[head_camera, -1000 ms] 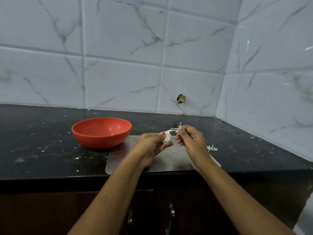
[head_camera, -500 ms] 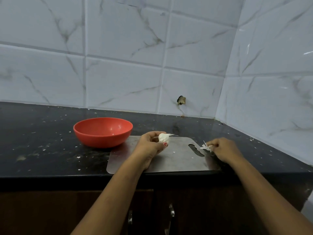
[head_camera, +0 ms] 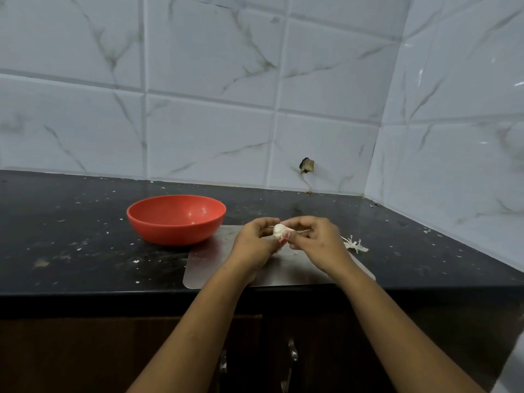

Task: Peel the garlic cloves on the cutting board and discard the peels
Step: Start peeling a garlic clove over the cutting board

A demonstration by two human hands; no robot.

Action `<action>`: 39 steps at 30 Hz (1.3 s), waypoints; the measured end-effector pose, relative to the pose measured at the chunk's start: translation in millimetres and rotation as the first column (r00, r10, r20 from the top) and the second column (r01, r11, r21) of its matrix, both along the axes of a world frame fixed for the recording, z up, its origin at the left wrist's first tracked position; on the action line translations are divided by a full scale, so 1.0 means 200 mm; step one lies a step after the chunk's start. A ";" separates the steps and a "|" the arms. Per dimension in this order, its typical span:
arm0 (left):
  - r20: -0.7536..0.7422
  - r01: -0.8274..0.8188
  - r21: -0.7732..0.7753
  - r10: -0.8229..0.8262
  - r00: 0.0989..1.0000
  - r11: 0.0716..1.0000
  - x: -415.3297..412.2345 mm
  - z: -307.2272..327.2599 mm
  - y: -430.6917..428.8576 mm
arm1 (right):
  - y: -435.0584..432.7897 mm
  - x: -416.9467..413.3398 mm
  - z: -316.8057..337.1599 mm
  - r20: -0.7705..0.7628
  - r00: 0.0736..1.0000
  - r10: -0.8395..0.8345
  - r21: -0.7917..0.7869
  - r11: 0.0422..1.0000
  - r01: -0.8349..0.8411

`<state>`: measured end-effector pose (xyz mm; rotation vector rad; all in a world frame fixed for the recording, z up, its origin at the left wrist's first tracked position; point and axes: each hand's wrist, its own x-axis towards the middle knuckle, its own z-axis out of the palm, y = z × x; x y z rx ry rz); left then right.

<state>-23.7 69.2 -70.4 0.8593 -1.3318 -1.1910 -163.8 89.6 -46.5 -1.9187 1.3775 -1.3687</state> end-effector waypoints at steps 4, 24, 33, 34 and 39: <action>0.045 -0.037 -0.053 0.040 0.998 0.998 0.00 0.00 0.00 | -0.01 -0.04 -0.03 0.243 0.969 0.042 0.121 0.990 -0.073; 0.483 -0.205 -0.276 0.320 0.815 0.939 0.07 0.01 -0.02 | -0.11 0.00 -0.04 -0.440 0.889 0.128 0.050 0.992 -0.118; 0.500 -0.255 -0.315 0.388 0.774 0.914 0.08 0.04 0.04 | -0.12 0.01 -0.05 -0.434 0.883 0.179 0.107 0.983 -0.147; 0.515 -0.258 -0.338 0.407 0.754 0.905 0.08 0.04 0.04 | -0.12 0.02 -0.05 -0.475 0.866 0.155 0.097 0.988 -0.123; 0.496 -0.254 -0.326 0.394 0.774 0.910 0.11 0.05 0.03 | -0.10 0.04 -0.05 -0.469 0.875 0.116 0.061 0.993 -0.099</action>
